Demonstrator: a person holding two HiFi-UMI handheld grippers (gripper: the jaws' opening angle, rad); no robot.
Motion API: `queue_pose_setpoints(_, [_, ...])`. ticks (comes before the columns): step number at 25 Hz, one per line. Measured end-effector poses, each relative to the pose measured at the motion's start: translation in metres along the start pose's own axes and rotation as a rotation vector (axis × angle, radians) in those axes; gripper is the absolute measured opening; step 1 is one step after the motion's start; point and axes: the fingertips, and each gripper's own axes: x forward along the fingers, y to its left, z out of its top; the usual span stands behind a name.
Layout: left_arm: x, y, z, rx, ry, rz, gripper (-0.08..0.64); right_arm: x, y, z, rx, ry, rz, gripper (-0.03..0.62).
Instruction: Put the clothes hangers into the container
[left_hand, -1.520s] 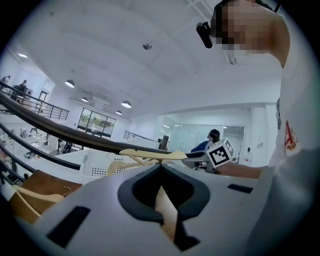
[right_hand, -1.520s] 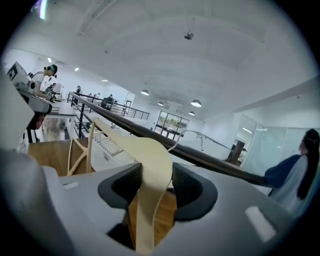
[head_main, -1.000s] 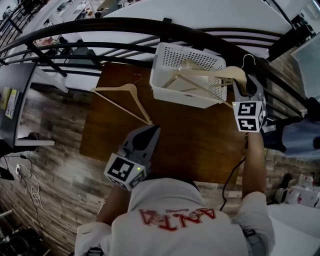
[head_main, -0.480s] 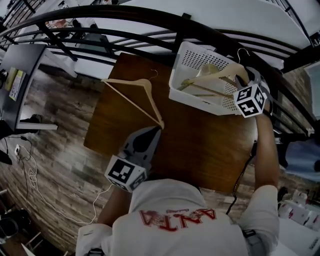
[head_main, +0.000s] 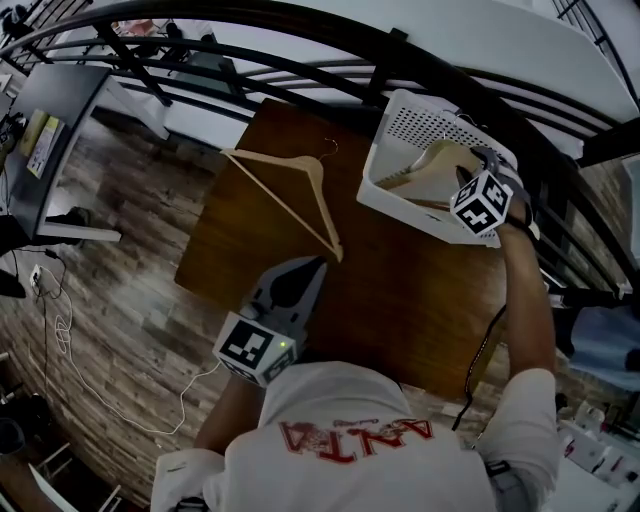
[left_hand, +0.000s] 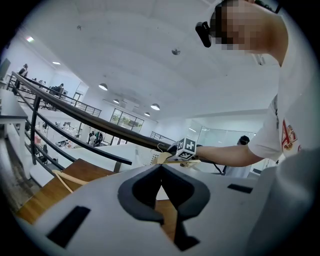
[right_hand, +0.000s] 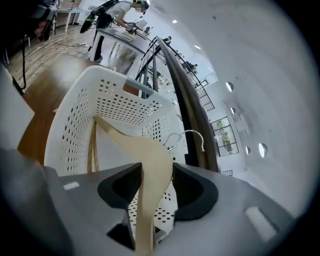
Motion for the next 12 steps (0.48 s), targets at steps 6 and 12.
queue_pose_setpoints(6, [-0.008,0.009,0.0,-0.001,-0.011,0.013,0.009,0.011,0.012,0.001,-0.043,0.047,0.014,0.196])
queue_pose_setpoints(12, [-0.013,0.008,0.005,0.014,-0.02,0.006,0.009,-0.016,0.006,0.002,-0.02,0.024,-0.042,0.197])
